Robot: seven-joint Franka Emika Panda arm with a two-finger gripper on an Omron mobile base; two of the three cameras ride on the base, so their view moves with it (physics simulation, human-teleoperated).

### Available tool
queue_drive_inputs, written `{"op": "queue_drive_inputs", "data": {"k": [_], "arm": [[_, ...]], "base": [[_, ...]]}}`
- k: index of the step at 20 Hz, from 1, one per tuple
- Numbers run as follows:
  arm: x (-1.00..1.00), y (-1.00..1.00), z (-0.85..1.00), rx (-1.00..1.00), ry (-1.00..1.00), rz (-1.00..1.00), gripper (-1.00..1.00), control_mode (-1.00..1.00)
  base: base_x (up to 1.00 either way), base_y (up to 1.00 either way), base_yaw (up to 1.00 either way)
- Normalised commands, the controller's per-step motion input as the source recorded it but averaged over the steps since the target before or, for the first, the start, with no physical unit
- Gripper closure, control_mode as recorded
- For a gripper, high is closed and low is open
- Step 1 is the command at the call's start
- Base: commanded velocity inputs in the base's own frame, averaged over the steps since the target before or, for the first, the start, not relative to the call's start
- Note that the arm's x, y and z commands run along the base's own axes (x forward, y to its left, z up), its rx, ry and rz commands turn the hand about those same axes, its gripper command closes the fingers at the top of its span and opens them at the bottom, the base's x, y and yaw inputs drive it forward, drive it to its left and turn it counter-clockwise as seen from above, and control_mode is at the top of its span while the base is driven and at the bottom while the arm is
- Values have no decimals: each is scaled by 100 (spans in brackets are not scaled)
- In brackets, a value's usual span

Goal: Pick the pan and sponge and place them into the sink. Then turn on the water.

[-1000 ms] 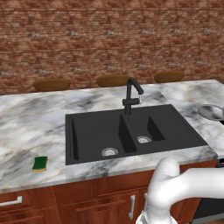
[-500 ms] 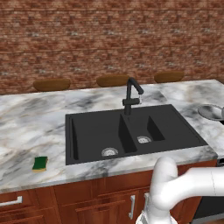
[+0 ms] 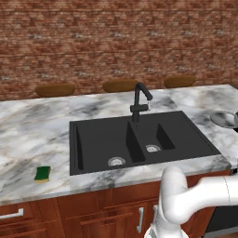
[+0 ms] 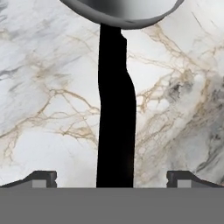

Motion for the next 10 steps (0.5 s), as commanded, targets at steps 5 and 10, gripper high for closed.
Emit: {"op": "queue_drive_inputs", "data": {"k": [5,10], "arm": [[25,-6,-14,0,0,5,-100,-100],[9,-6,-29,0,0,6,-100,-100]], "base": [[0,0,0],[0,0,0]]}}
